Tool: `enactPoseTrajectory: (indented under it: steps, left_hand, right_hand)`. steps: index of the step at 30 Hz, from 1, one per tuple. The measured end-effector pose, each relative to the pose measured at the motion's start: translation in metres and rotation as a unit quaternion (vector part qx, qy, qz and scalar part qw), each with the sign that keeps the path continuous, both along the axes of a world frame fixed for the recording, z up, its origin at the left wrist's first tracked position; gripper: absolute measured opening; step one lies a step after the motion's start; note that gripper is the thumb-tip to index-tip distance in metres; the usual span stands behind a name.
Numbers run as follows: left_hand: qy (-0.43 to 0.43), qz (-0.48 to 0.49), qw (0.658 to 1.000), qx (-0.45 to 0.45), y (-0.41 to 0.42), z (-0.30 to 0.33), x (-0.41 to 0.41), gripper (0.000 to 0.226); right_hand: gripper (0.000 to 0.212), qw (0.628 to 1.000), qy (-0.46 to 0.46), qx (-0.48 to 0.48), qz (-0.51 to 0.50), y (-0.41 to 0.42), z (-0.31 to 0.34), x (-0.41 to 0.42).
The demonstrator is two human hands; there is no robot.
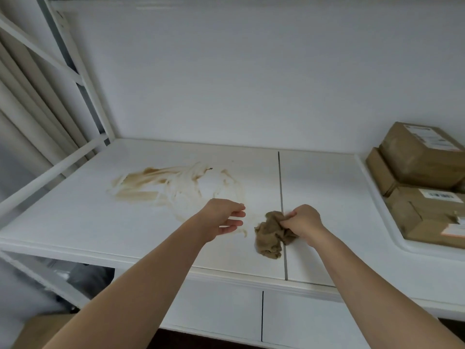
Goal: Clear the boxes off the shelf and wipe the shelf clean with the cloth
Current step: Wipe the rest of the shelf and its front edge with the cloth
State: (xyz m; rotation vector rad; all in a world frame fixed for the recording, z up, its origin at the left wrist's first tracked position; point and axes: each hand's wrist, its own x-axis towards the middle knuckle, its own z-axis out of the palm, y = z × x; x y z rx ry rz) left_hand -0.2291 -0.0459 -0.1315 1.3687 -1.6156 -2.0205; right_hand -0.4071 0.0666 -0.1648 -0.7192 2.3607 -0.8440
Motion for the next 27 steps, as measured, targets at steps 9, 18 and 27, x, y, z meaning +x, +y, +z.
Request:
enactPoseTrajectory:
  steps: [9,18,27]
  left_hand:
    - [0.019,-0.112,0.993,-0.043,0.012,0.002,-0.022,0.043]
    - [0.063,-0.164,0.976,-0.128,0.015,0.014,-0.031,0.011]
    - [0.189,-0.094,0.976,-0.046,-0.002,0.04,-0.028,0.02]
  right_hand:
    - [0.003,0.985,-0.007,-0.165,0.051,0.003,0.039,0.008]
    - [0.006,0.96,-0.038,-0.277,0.023,0.007,0.07,0.008]
    - [0.045,0.968,-0.13,-0.155,0.151,0.013,0.067,0.009]
